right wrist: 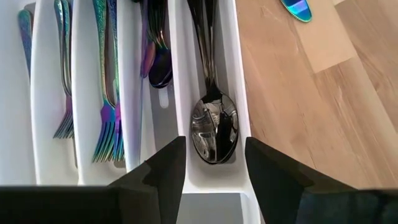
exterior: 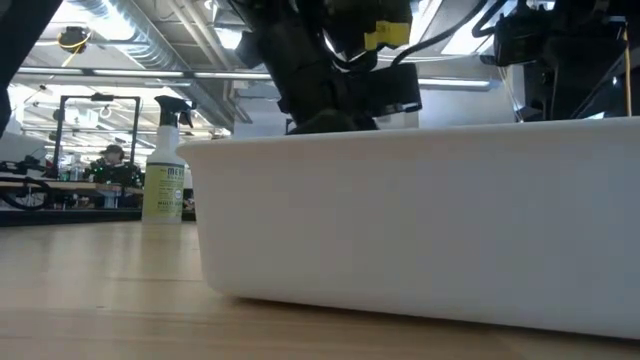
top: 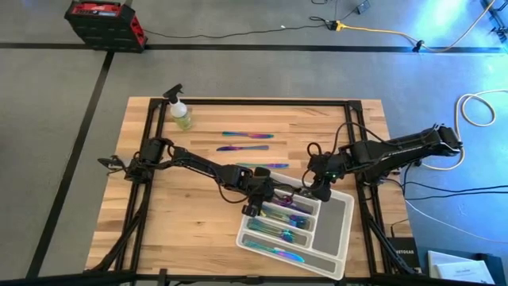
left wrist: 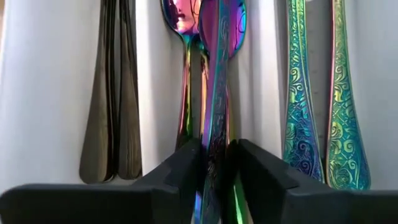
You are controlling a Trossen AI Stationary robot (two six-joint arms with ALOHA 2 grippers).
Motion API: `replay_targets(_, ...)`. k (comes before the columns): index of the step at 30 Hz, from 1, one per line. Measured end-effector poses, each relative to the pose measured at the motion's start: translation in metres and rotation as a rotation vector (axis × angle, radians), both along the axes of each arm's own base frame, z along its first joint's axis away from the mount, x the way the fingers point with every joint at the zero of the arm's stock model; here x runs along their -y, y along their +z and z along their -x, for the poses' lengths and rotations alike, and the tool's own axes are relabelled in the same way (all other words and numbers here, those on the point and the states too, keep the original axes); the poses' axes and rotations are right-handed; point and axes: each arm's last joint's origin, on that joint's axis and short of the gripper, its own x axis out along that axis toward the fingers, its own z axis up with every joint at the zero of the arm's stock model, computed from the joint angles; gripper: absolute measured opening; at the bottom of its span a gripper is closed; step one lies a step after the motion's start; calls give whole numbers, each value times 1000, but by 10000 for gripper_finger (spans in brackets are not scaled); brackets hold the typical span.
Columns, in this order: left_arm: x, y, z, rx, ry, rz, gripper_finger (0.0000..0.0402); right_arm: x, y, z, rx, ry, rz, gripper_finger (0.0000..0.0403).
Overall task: Sort silverware
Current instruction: Put the purple knife into the white silverware tray
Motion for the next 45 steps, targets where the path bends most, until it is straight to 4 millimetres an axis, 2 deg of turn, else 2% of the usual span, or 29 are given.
replay_targets(15, -5, 0, -1, -23, 9, 31, 9, 0, -1, 1, -14, 15, 9, 149)
replay_targets(23, -5, 13, -7, -31, -13, 0, 3, 0, -1, 1, -14, 17, 11, 149)
replay_targets(32, -18, 46, -11, -21, 11, -1, 2, 1, -1, 2, -13, 35, 38, 149)
replay_targets(37, -22, 54, -12, -27, 21, 0, 1, 1, -1, 2, -12, 34, 47, 149)
replay_targets(45, -21, 55, -12, -29, 9, 34, 1, -1, 1, -2, 27, 52, 6, 149)
